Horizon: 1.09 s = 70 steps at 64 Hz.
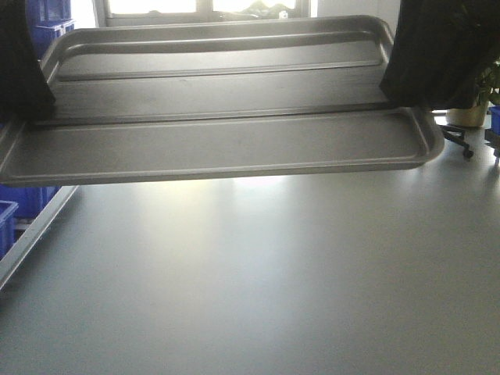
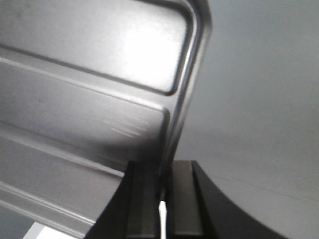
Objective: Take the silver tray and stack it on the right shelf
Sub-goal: 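Hold the tray level in both grippers while the base drives away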
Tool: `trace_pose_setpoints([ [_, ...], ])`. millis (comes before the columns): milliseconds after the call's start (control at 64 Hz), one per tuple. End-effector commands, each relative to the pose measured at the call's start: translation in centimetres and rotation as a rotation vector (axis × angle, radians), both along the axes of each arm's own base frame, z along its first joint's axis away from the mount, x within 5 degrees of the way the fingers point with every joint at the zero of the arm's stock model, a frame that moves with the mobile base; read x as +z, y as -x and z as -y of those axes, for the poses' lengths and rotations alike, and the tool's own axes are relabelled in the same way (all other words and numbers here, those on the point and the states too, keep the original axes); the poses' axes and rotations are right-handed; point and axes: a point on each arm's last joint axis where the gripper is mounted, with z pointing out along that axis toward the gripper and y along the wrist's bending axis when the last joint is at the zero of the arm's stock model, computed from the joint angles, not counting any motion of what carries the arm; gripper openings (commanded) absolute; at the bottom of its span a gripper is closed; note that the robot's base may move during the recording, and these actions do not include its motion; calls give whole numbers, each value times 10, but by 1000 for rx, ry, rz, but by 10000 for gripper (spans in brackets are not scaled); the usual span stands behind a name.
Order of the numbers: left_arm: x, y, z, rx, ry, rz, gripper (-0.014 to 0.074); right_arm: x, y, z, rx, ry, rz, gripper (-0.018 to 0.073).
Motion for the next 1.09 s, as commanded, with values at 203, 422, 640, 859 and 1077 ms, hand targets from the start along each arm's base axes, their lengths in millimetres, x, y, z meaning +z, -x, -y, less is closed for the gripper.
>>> trace_pose_setpoints([
  [203, 16, 1, 2, -38, 37, 73, -93, 19, 0, 0, 40, -50, 108, 50],
  [422, 16, 1, 1, -38, 36, 74, -93, 19, 0, 0, 40, -49, 108, 50],
  [640, 15, 1, 1, -38, 34, 73, -93, 19, 0, 0, 40, -49, 108, 50],
  [859, 15, 1, 1, -38, 34, 73, -93, 19, 0, 0, 40, -49, 108, 50],
  [1077, 15, 1, 1, -38, 34, 73, -93, 19, 0, 1, 39, -49, 107, 50],
])
